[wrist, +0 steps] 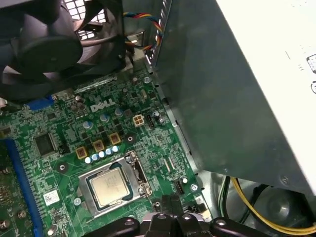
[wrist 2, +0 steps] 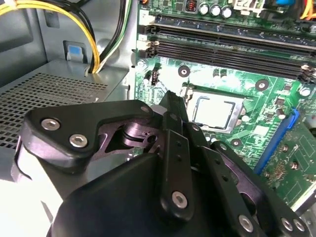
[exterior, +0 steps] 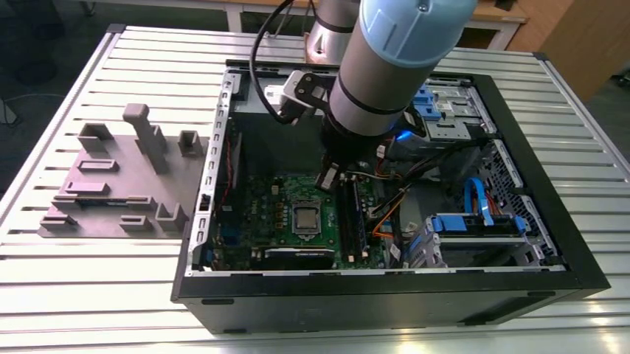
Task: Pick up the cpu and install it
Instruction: 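Install the first cpu locking lever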
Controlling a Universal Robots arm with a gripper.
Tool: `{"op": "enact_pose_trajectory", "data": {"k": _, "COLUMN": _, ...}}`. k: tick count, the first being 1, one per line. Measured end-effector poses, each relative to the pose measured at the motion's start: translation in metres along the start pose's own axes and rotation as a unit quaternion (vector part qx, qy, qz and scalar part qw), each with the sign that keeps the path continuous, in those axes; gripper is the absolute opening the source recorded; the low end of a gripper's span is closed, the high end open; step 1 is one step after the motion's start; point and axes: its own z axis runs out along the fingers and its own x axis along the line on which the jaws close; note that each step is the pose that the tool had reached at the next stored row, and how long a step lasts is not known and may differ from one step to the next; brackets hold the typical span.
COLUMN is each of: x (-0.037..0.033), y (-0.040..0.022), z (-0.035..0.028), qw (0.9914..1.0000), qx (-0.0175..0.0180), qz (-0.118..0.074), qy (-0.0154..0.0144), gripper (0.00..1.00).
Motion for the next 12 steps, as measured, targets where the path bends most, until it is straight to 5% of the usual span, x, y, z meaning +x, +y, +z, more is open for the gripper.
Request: {"op": "enact_pose_trajectory", "data": {"k": 12, "x": 0.0046, "y": -0.0019, "z": -0.001, "qw": 1.0, "qx": 0.001, "qz": 0.0, "qy": -0.0004, "gripper": 0.1}}
